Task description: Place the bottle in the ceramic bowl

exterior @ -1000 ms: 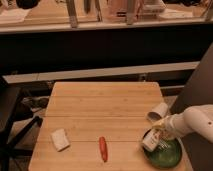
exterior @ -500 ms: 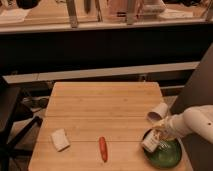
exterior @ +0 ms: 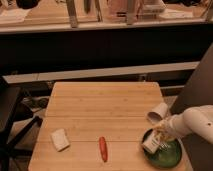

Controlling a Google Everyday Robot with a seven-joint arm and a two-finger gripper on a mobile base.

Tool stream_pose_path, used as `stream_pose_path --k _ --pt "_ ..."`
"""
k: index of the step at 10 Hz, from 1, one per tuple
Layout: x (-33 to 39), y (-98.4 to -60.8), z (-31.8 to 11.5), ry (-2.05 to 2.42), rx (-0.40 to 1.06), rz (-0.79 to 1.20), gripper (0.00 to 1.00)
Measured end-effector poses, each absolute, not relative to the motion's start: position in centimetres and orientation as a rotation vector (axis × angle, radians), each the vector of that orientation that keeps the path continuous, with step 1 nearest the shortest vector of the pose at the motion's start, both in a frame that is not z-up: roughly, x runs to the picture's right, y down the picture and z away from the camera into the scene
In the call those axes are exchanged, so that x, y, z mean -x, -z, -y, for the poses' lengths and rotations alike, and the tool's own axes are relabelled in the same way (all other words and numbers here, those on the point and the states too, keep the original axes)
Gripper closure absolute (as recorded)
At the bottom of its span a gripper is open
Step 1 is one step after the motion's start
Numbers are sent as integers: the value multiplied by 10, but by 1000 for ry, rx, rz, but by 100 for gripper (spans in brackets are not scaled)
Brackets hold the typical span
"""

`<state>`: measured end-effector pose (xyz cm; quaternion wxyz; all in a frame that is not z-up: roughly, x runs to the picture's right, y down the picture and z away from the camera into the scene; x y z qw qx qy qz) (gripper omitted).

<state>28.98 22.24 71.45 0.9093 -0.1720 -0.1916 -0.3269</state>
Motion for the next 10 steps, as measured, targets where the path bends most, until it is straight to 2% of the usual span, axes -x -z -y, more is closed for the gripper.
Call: stream_pose_path --k 2,3,6,9,10 --pt "-290 -713 -221 677 354 389 40" --pt "-290 -713 -221 678 353 388 39" --pt "-290 -712 -220 681 353 383 45" --pt "-290 -712 -221 681 354 378 58" --pt "-290 -712 -220 682 354 377 58"
